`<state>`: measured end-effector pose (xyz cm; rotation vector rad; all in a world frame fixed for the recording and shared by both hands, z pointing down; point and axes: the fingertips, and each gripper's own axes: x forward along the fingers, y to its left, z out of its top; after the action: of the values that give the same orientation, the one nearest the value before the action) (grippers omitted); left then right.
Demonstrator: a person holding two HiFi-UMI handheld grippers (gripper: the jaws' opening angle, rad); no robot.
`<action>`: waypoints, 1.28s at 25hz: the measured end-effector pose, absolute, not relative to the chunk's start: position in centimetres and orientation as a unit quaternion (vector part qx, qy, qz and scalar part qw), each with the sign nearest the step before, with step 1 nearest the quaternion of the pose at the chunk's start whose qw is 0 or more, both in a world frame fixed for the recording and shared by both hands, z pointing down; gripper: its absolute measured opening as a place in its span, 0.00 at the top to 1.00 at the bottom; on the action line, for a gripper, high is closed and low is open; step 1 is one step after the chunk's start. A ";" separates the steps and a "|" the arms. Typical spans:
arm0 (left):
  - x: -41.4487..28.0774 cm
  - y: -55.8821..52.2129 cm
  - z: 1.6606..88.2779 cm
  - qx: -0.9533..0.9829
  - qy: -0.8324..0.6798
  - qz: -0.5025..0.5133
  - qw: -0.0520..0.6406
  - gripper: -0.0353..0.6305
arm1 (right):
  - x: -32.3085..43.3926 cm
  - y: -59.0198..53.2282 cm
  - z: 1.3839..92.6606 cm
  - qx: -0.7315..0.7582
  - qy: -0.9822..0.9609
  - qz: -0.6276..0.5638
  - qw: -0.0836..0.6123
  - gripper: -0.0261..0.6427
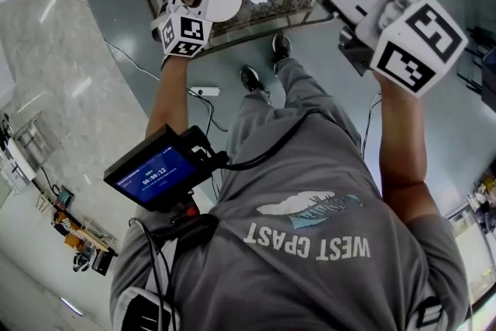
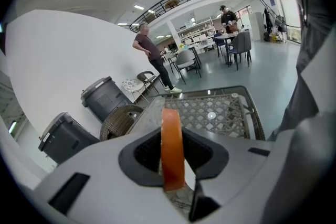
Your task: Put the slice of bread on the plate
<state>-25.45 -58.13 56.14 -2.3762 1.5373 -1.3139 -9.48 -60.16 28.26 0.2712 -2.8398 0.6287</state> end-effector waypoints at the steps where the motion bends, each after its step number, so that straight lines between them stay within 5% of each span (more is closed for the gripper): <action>1: -25.6 -58.2 56.3 -0.759 0.491 -0.428 0.013 0.80 | -9.6 -60.3 28.1 0.092 -0.966 0.215 0.112 0.95; 20: -23.6 -55.2 65.0 -0.718 0.425 -0.547 0.067 0.80 | -11.2 -60.3 29.3 0.074 -0.960 0.226 0.147 0.95; 25: -22.3 -54.5 67.7 -0.733 0.398 -0.551 0.028 0.76 | -11.2 -60.6 29.5 0.070 -0.960 0.226 0.152 0.95; 32: -20.5 -52.7 71.4 -0.763 0.332 -0.548 -0.083 0.58 | -10.7 -60.6 31.0 0.068 -0.960 0.228 0.149 0.95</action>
<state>-20.48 -52.75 71.41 -2.5324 1.1035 -1.8206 -10.69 -60.58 30.99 0.1957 -2.7588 0.6549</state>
